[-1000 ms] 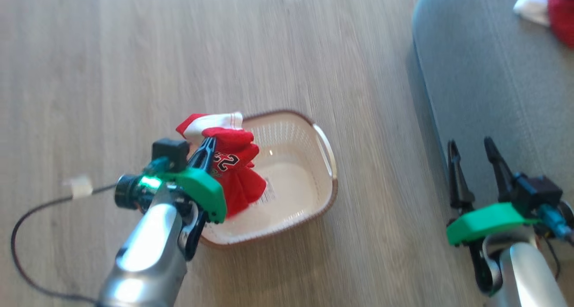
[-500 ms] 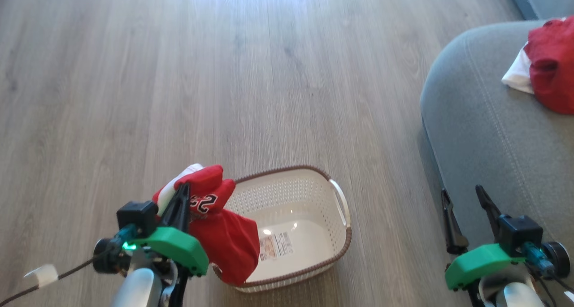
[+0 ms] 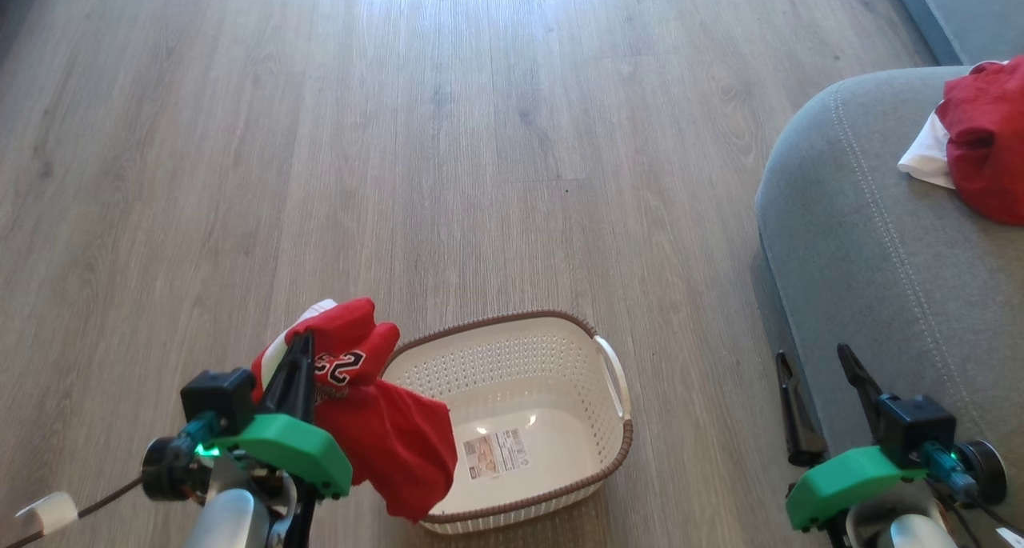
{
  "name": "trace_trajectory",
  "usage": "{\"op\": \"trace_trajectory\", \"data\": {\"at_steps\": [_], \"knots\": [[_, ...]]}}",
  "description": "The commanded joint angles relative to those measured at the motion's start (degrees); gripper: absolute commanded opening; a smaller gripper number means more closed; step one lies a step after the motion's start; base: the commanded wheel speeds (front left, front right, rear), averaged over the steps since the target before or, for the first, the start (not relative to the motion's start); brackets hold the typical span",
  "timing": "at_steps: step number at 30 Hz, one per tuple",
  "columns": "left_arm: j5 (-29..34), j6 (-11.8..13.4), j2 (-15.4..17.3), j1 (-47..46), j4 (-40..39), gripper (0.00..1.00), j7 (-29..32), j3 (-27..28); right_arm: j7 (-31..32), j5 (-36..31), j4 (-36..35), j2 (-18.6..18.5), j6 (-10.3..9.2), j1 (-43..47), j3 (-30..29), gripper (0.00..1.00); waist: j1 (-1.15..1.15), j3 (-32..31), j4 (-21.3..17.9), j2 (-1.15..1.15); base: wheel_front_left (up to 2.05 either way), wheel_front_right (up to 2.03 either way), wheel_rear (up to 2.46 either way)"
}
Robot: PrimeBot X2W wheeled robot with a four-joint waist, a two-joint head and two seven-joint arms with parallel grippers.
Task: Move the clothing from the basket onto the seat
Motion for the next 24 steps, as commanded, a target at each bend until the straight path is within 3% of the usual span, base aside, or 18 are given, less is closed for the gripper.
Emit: {"op": "trace_trajectory", "data": {"at_steps": [1, 16, 24], "knots": [[0.63, -0.18, 0.54, -1.51, -1.93, 0.00, -0.79, 2.32, -0.38, -0.22, -1.36, -0.78, -0.02, -1.54, 1.58, 1.00, 0.01, -0.05, 0.00, 0.00, 0.00, 0.00, 0.00], [2.21, -1.21, -0.08, -1.97, -1.77, 0.00, -0.80, 3.13, -0.38, -0.17, -1.32, -0.82, -0.02, -2.43, 4.02, 1.00, 0.01, -0.06, -0.41, 0.00, 0.00, 0.00, 0.00], [3.34, -2.73, -0.62, -3.95, -3.76, 0.00, -0.80, -0.67, -0.38, 3.02, -0.83, -1.97, -0.02, -8.25, 21.03, 1.00, 0.01, -0.47, -0.24, 0.00, 0.00, 0.00, 0.00]]}}
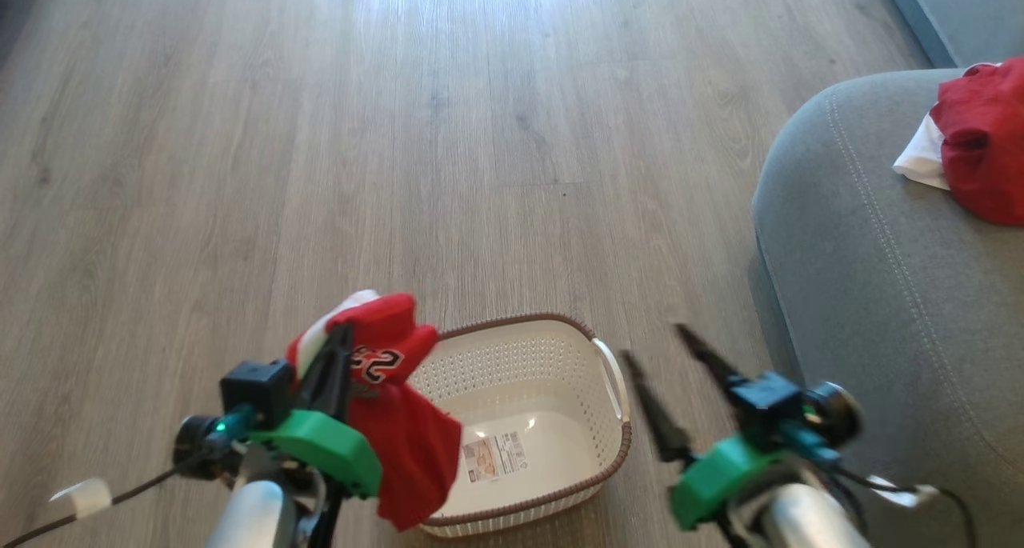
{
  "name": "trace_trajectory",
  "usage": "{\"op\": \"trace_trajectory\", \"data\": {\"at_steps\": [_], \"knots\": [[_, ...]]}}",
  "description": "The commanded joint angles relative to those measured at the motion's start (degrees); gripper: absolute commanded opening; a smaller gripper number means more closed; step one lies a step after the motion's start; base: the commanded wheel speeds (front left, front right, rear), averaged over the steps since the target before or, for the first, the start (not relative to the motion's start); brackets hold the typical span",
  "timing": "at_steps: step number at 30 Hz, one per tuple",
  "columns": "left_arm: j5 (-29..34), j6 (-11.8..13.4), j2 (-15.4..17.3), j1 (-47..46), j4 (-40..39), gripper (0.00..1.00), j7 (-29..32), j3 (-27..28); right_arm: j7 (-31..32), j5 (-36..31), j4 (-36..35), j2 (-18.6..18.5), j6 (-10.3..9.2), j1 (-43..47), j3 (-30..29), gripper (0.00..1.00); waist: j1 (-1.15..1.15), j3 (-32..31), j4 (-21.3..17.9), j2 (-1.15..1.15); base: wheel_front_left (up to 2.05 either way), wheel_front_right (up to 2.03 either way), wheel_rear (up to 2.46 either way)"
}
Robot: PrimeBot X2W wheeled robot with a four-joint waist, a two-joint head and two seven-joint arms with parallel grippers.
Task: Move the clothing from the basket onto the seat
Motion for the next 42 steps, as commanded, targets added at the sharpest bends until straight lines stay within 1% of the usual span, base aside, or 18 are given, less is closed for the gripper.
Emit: {"op": "trace_trajectory", "data": {"at_steps": [1, 5, 8, 12, 15, 18, 22, 28, 29, 30, 31, 39, 40, 41, 42], "knots": [[0.47, -0.37, 0.13, -3.90, -2.70, 0.00, -0.68, 0.61, -0.38, 1.20, -1.22, -0.86, -0.02, -3.83, 4.19, 1.00, 0.00, -0.08, 0.24, 0.00, 0.00, 0.00, 0.00], [0.50, -1.03, -0.17, -5.19, -4.15, 0.00, 0.15, -3.08, -0.38, 4.03, -0.13, -1.75, -0.02, -8.07, 12.64, 1.00, 0.00, -0.27, 1.09, 0.00, 0.00, 0.00, 0.00], [0.29, -1.50, -0.33, -6.05, -5.27, 0.00, 0.99, -6.52, -0.38, 6.03, 0.83, -2.13, -0.02, -10.91, 17.60, 1.00, 0.00, -0.47, 1.87, 0.00, 0.00, 0.00, 0.00], [-0.53, -1.73, -0.44, -6.96, -6.89, 0.00, 2.01, -11.05, -0.38, 8.18, 2.39, -2.81, -0.02, -14.23, 23.06, 1.00, 0.00, -0.61, 2.77, 0.00, 0.00, 0.00, 0.00], [-1.92, -1.34, -0.46, -7.53, -8.60, 0.00, 2.74, -14.71, -0.38, 9.61, 3.59, -3.11, -0.02, -16.26, 26.29, 1.00, 0.00, -0.62, 3.24, 0.00, 0.00, 0.00, 0.00], [-3.13, -0.98, -0.47, -8.14, -10.52, 0.00, 3.76, -18.43, -0.38, 11.12, 4.91, -3.31, -0.02, -17.76, 28.55, 1.00, 0.00, -0.59, 3.68, 0.00, 0.00, 0.00, 0.00], [-5.18, -0.62, -0.48, -8.81, -13.47, 0.00, 5.02, -22.33, -0.38, 12.26, 6.71, -3.67, -0.02, -18.91, 29.82, 1.00, 0.00, -0.47, 4.12, 0.00, 0.00, 0.00, 0.00], [-6.27, 0.46, -0.48, -9.30, -15.60, 0.00, 6.35, -24.13, -0.38, 13.66, 9.45, -3.55, -0.02, -19.57, 31.01, 1.00, 0.00, -0.35, 3.98, 0.00, 0.00, 0.00, 0.00], [-6.38, 0.55, -0.48, -9.29, -15.73, 0.00, 6.44, -24.19, -0.38, 13.87, 9.66, -3.53, -0.02, -19.62, 31.11, 0.94, 0.00, -0.34, 3.84, 0.00, 0.00, 0.00, 0.00], [-6.50, 0.62, -0.48, -9.26, -15.81, 0.00, 6.56, -24.24, -0.38, 14.05, 9.80, -3.50, -0.02, -19.68, 31.13, 0.37, 0.00, -0.34, 3.67, 0.00, 0.00, 0.00, 0.00], [-6.60, 0.65, -0.47, -9.21, -15.82, 0.00, 6.68, -24.28, -0.38, 14.28, 9.89, -3.47, -0.02, -19.70, 31.04, 0.00, 0.00, -0.31, 3.49, 0.00, 0.00, 0.00, 0.00], [-7.02, 1.00, -0.21, -8.82, -15.70, 0.00, 6.75, -24.42, -0.38, 14.55, 9.47, -3.76, -0.02, -19.44, 29.27, 0.00, 0.00, -0.16, 2.24, 0.00, 0.00, 0.00, 0.00], [-7.07, 1.06, -0.20, -8.76, -15.63, 0.06, 6.72, -24.44, -0.38, 14.43, 9.35, -3.83, -0.02, -19.37, 28.99, 0.00, 0.00, -0.11, 2.07, 0.00, 0.00, 0.00, 0.00], [-7.12, 1.11, -0.19, -8.72, -15.53, 0.27, 6.65, -24.45, -0.38, 14.32, 9.23, -3.95, -0.02, -19.27, 28.60, 0.00, 0.00, -0.06, 1.93, 0.00, 0.00, 0.00, 0.00], [-7.16, 1.13, -0.16, -8.68, -15.40, 0.44, 6.52, -24.46, -0.38, 14.24, 9.09, -4.08, -0.02, -19.14, 28.01, 0.00, 0.00, 0.00, 1.77, 0.00, 0.00, 0.00, 0.00]]}}
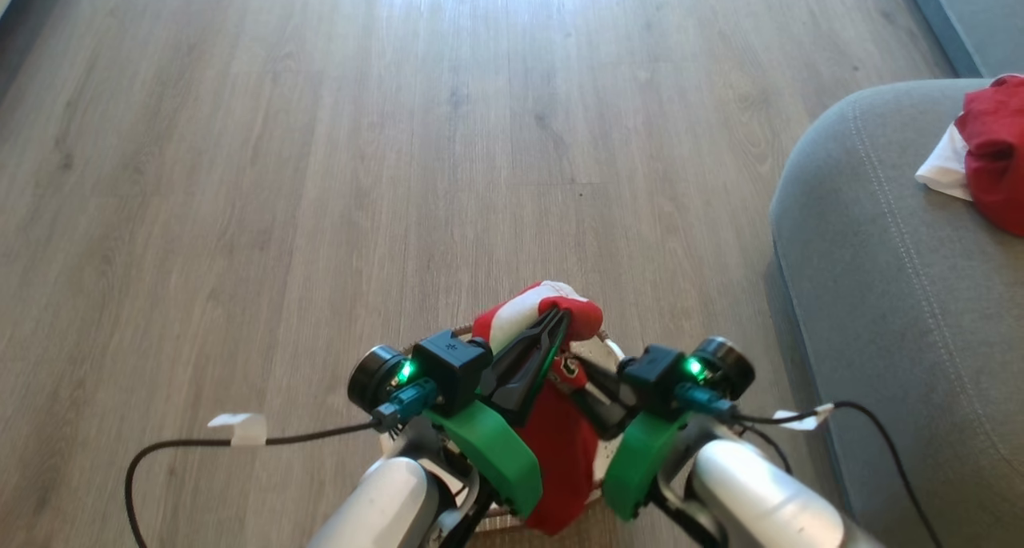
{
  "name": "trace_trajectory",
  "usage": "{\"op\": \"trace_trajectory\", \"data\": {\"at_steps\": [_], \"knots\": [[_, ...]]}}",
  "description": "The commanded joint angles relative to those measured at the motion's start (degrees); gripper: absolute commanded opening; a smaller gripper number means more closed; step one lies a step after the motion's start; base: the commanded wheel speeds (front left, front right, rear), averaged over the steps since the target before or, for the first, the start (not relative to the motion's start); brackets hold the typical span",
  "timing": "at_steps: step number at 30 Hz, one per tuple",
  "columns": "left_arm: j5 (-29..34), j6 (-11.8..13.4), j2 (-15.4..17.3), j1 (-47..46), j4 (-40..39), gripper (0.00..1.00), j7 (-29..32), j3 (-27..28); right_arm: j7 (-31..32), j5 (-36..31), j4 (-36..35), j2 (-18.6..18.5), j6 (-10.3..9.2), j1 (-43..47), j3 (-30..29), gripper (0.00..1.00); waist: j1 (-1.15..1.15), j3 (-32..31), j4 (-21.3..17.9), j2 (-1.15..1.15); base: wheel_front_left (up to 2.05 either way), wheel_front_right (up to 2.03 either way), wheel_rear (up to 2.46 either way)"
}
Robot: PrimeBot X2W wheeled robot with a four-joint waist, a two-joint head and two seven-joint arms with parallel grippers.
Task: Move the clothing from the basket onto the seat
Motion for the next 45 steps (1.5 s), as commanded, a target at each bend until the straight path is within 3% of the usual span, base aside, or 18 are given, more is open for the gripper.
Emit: {"op": "trace_trajectory", "data": {"at_steps": [1, 2, 9, 22, 27, 40, 42, 45], "knots": [[-0.52, 0.48, 0.20, -2.95, -1.86, 0.78, -0.67, 1.72, -0.38, -0.12, -2.00, 0.05, -0.02, -1.95, -0.66, 0.00, 0.00, 0.09, -0.23, 0.00, 0.00, 0.00, 0.00], [-0.59, 0.51, 0.28, -2.91, -1.62, 1.00, -0.78, 1.77, -0.38, -0.27, -2.20, -0.20, -0.02, -1.82, -1.43, 0.00, 0.00, 0.18, -0.47, 0.00, 0.00, 0.00, 0.00], [-0.65, 1.02, 0.88, -2.51, 0.95, 1.00, -2.45, 2.16, -0.38, -1.63, -4.76, -2.59, -0.02, -0.56, -7.47, 0.00, 0.00, 0.83, -4.36, 0.00, 0.00, 0.00, 0.00], [-2.23, 0.50, 0.05, -2.22, 6.74, 1.00, -6.51, -0.84, -0.38, -3.95, -11.18, -6.95, -0.02, 2.69, -17.90, 0.00, 0.00, 2.77, -18.48, 0.00, 0.00, 0.00, 0.00], [-3.07, 0.20, -0.11, -3.16, 8.16, 1.00, -7.11, -2.50, -0.38, -4.31, -12.65, -8.07, -0.02, 4.49, -21.63, 0.00, 0.00, 3.60, -21.69, 0.00, 0.00, 0.00, 0.00], [-3.58, 0.56, -0.19, -6.61, 9.54, 1.00, -7.58, -5.06, -0.38, -4.81, -15.79, -6.89, -0.02, 5.84, -27.05, 0.00, 0.00, 8.64, -22.29, 0.00, 0.00, 0.00, 0.00], [-3.20, 0.71, -0.19, -7.92, 9.57, 1.00, -7.52, -5.41, -0.38, -4.71, -16.54, -6.52, -0.02, 4.87, -28.21, 0.00, 0.00, 11.34, -21.77, 0.00, 0.00, 0.00, 0.00], [-1.30, 1.27, -0.10, -12.81, 8.67, 1.00, -6.37, -5.64, -0.38, -3.94, -18.16, -5.93, -0.02, -0.14, -33.15, 0.00, 0.00, 20.54, -20.34, 0.00, 0.00, 0.00, 0.00]]}}
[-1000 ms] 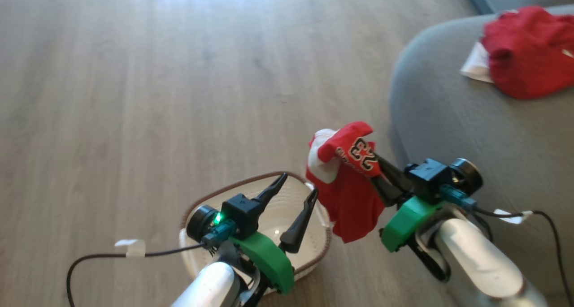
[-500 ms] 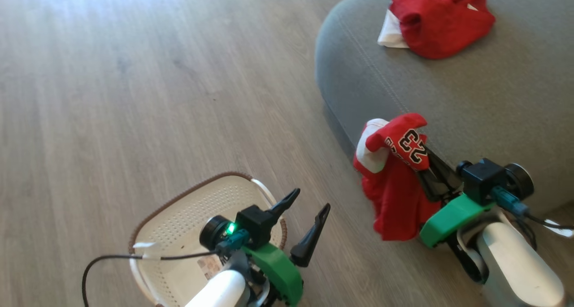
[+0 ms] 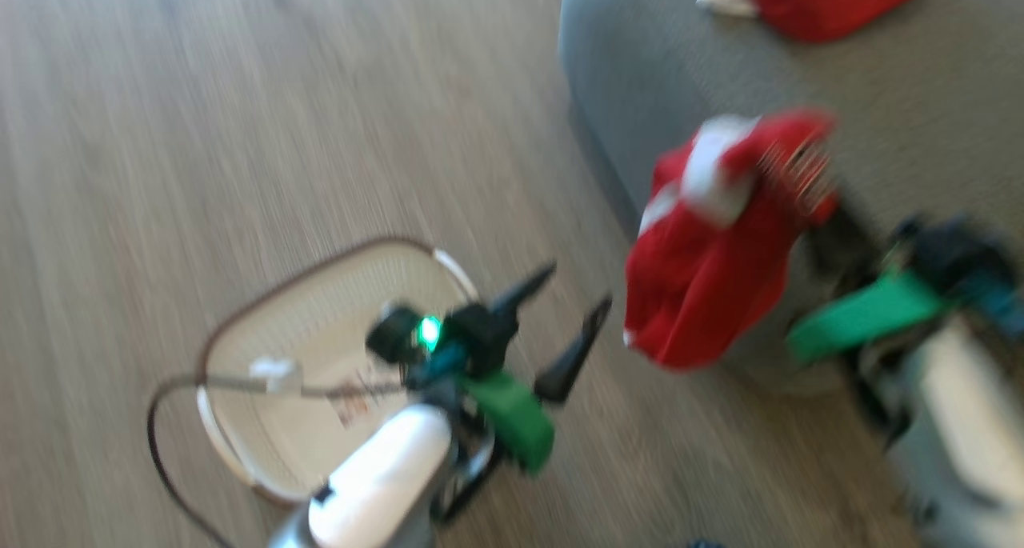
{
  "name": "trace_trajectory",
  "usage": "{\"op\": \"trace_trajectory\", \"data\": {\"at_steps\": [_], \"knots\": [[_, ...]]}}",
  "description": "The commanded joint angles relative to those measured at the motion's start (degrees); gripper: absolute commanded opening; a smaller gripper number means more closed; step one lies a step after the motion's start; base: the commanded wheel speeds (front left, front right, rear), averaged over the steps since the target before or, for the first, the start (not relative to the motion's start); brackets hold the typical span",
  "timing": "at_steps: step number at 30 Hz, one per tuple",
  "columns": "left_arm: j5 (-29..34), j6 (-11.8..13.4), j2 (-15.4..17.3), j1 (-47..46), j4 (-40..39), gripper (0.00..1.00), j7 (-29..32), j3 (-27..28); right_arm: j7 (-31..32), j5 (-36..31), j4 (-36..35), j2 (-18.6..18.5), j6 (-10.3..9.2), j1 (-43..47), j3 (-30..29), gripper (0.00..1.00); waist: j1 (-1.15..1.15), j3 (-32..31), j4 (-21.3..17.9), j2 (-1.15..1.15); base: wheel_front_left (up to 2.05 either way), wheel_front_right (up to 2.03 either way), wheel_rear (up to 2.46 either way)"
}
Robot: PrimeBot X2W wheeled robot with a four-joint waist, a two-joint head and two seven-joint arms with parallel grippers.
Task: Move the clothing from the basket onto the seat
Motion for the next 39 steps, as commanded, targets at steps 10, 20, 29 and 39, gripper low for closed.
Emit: {"op": "trace_trajectory", "data": {"at_steps": [10, 20, 29, 39], "knots": [[6.47, 0.21, 3.53, -19.13, -6.25, 1.00, 4.03, 3.21, 0.95, 4.67, 0.98, -2.65, -0.02, -36.04, -18.65, 0.00, 0.00, 32.77, 5.61, 0.00, 0.00, 0.00, 0.00], [7.60, -0.63, 5.61, -24.98, -8.21, 1.00, 3.49, 4.31, 14.41, -6.56, 14.87, -21.34, -0.02, -71.44, -41.09, 0.00, 0.00, 44.81, 11.86, 0.00, 0.00, 0.00, 0.00], [6.21, 0.83, 7.51, -22.32, -10.48, 1.00, 2.93, 5.70, 12.64, -17.13, 27.60, -20.98, -0.02, -67.04, -49.07, 0.02, 0.00, 49.39, 12.05, 0.00, 0.00, 0.00, 0.00], [4.84, 3.17, 10.43, -19.50, -11.64, 1.00, 2.93, 8.33, 5.61, -18.00, 38.55, -13.79, -0.02, -60.04, -45.18, 1.00, 0.00, 43.78, 8.34, 0.00, 0.00, 0.00, 0.00]]}}
